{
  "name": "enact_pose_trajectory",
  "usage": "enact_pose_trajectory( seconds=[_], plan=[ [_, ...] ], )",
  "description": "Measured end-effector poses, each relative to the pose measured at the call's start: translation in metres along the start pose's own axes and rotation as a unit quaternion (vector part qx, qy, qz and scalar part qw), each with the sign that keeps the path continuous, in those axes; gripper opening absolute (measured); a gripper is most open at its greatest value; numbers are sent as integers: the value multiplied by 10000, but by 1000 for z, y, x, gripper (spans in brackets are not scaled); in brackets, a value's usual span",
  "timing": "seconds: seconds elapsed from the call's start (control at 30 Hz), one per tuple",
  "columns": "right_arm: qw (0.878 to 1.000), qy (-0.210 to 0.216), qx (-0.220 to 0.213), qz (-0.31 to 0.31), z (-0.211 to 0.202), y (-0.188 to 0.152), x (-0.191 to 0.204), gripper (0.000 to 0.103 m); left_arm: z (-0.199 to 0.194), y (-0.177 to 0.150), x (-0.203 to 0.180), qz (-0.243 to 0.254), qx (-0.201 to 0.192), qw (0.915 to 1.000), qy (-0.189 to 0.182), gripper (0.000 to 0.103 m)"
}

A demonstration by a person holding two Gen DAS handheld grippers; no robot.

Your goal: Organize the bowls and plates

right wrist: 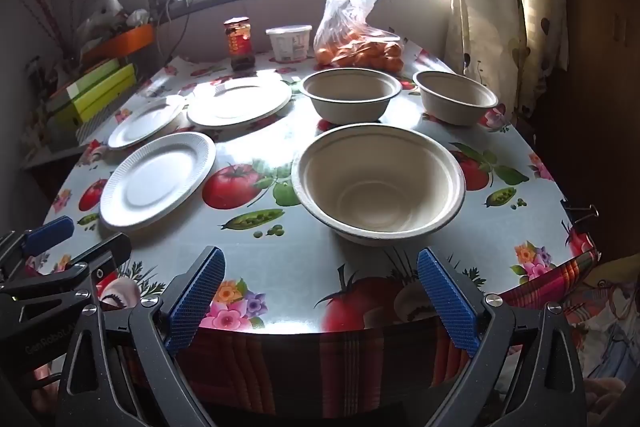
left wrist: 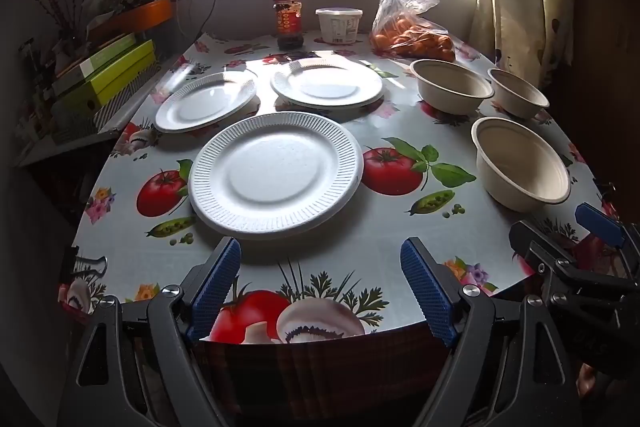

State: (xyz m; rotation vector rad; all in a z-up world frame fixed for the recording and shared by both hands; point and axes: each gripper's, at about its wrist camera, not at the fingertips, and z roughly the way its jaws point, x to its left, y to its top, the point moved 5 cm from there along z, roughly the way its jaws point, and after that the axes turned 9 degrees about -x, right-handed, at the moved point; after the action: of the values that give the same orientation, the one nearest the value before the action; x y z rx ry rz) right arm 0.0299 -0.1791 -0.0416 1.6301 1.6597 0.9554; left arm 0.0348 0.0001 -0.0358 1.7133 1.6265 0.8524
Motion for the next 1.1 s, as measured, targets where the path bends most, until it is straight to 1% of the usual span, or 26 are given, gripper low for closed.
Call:
enact_pose_trajectory(
  seconds=[1.1],
  plan=[
    [10000, 12, -5, -6, 0, 2, 4, 98, 1, -4, 1, -37, 17, 10000, -13, 83]
  ],
)
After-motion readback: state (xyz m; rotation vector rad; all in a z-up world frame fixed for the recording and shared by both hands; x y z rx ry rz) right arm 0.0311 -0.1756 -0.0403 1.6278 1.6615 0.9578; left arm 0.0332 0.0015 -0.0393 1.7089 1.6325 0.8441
